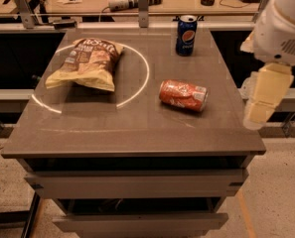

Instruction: Place coke can upright

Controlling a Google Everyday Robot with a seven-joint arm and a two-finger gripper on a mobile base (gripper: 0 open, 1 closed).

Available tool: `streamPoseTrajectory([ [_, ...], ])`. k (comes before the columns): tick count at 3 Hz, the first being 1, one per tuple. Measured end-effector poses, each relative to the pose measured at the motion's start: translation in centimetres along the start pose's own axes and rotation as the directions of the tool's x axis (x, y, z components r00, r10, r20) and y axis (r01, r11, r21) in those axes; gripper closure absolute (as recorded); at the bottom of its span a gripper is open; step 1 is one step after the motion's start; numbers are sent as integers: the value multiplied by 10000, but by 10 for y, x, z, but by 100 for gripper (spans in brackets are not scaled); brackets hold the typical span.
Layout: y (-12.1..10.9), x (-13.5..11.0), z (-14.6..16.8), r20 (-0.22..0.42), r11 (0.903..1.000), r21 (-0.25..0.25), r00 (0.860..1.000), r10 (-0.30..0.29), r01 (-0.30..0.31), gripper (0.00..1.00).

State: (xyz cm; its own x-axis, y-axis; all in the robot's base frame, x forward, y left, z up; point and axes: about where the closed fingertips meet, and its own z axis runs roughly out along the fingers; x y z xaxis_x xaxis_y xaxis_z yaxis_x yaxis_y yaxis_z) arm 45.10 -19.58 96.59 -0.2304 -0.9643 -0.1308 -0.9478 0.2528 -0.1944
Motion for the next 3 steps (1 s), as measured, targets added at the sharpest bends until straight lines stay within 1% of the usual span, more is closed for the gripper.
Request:
streamPoseTrajectory([
  [1, -15, -22, 26, -734, 9976, -505, 9963, 440, -478, 0],
  [2, -35, -37, 47, -1259, 9899, -503, 9841, 1251, -1323, 0],
  [3, -55, -50, 61, -985, 9759, -572, 9739, 2046, -2108, 0],
])
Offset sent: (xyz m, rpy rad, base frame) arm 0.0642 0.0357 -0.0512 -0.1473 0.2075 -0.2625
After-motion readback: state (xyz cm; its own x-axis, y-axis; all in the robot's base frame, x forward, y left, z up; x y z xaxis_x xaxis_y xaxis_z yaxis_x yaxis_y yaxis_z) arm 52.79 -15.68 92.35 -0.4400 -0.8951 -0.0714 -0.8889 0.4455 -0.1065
